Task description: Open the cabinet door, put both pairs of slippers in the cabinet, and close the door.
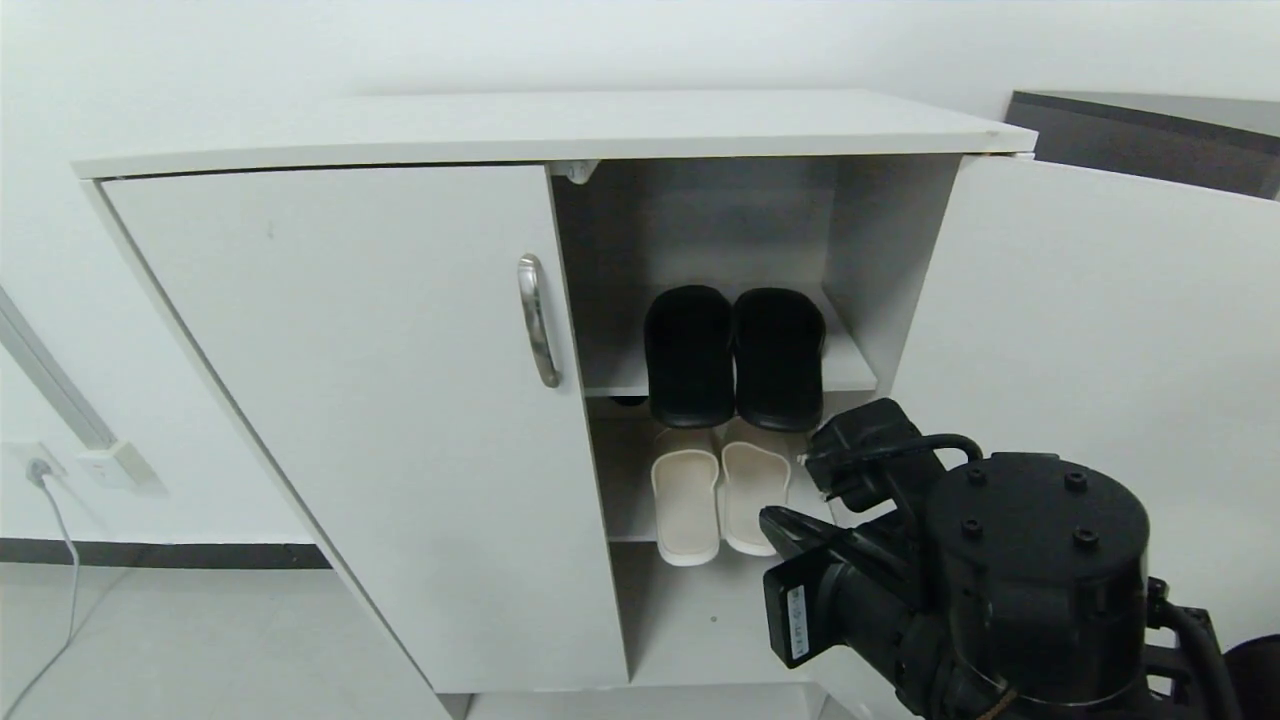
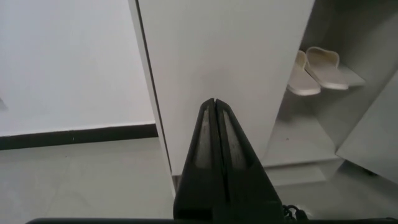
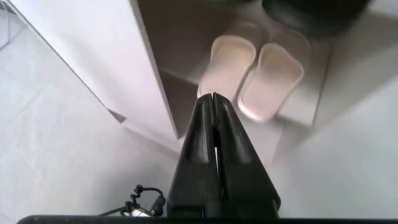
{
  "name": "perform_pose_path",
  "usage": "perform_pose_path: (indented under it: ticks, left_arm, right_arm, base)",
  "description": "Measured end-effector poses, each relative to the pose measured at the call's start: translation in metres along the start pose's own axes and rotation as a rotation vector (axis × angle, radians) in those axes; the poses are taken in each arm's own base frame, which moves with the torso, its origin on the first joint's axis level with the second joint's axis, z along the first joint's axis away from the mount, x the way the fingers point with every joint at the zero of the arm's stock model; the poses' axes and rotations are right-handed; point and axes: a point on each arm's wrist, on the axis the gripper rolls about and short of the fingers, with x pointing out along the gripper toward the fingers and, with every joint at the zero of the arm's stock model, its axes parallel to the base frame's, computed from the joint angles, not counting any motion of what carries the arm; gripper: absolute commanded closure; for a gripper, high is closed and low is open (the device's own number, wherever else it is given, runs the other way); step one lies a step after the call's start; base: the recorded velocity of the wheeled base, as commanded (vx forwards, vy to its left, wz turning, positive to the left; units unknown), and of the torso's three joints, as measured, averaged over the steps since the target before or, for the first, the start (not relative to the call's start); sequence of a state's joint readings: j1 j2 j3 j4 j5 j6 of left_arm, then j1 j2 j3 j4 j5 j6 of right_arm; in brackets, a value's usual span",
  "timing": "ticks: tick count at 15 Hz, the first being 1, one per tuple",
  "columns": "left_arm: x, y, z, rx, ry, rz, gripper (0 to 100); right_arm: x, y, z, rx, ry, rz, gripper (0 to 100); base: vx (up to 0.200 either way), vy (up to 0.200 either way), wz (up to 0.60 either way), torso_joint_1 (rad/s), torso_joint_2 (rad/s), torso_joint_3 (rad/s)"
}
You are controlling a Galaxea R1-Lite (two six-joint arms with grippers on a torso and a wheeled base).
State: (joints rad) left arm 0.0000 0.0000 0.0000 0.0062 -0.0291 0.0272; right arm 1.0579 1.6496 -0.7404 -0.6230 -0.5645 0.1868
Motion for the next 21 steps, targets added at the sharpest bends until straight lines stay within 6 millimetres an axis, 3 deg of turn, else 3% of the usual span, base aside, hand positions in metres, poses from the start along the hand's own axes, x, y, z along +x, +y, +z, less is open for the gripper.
perform_pose_path:
  ticks: [9, 21]
  left_arm:
    - [0.0, 0.0, 0.0, 0.001, -0.001, 0.0, 100]
    - [0.0, 0.0, 0.0, -0.001, -0.001, 0.001, 100]
  right_arm:
    - [0.003, -0.004, -0.007, -0.019, 0.013, -0.009, 100]
    - [0.007, -0.006, -0.016, -0.031, 0.035, -0.024, 100]
  base:
    - [-0.2, 0.0, 0.0, 0.001, 0.0, 0.0]
    - [0.0, 0.0, 0.0, 0.0, 0.0, 0.0]
